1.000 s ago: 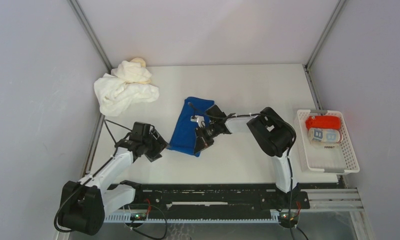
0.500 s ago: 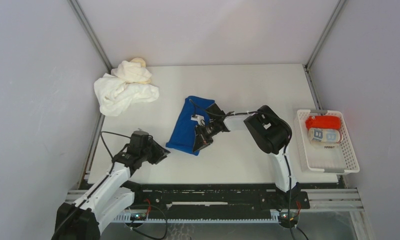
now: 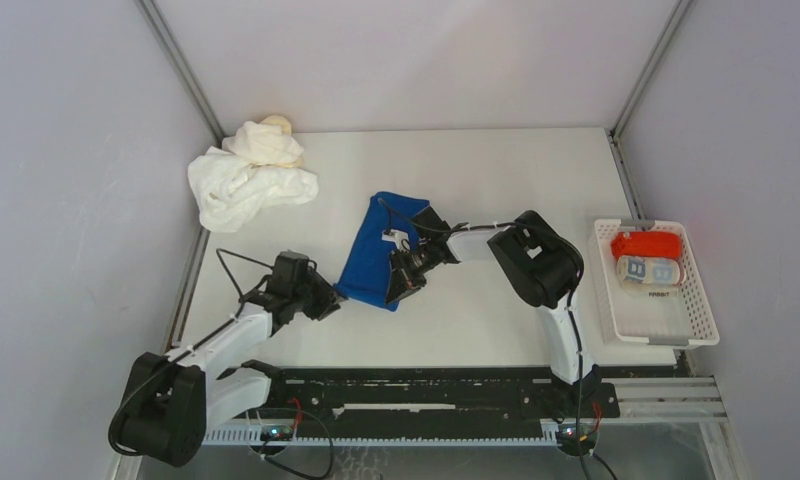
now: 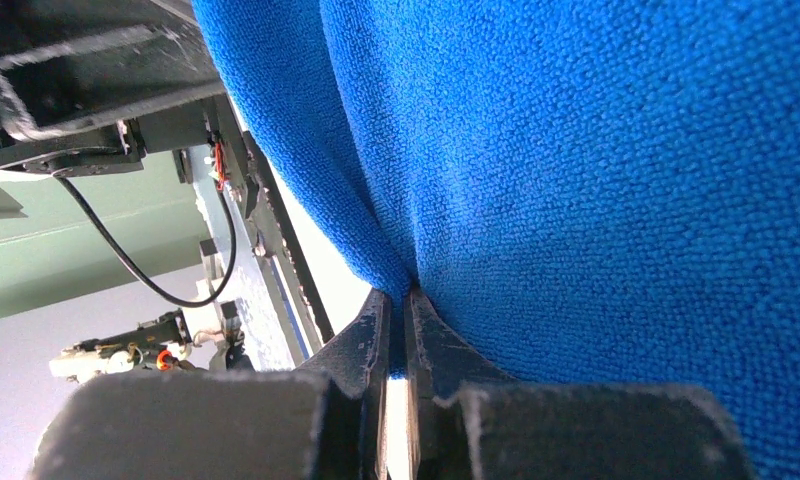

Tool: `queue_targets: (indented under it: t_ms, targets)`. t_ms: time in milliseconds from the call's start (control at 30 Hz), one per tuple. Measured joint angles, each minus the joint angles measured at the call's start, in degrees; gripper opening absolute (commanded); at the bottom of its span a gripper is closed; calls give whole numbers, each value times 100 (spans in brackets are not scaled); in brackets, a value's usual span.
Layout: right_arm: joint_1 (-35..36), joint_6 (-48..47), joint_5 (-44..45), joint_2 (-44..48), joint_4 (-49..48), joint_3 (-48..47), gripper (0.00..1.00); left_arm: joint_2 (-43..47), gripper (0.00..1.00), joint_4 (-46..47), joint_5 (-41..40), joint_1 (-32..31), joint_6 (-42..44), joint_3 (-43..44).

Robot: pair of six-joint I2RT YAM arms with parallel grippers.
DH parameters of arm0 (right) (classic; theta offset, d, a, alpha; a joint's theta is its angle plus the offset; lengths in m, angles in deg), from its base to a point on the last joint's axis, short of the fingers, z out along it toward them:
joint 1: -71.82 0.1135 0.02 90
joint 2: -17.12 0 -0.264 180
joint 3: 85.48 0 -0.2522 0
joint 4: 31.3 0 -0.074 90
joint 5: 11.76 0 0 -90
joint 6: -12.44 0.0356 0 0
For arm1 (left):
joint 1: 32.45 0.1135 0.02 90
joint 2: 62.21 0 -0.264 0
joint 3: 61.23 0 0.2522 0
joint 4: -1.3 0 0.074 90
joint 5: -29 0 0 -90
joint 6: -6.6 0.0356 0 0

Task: Roll the towels
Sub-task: Roll the towel at the center of the board.

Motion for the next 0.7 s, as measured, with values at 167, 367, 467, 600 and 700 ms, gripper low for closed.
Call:
queue_targets:
  t_ms: [167,367,467,600,700]
  targets:
    - [0,2,-2,0,2,-2,0,-76,39,269,33,79,0,168]
    - [0,2,-28,-52,76,-72,0,-138,42,476,107,109,-4,175]
    - [0,0,-37,-74,133,-120,0,-195,44,562,157,122,-9,175]
    - [0,0,-35,-76,168,-138,0,-225,48,691,212,125,-20,175]
    - [0,-2,-31,-105,212,-192,0,-208,50,765,238,125,-44,173]
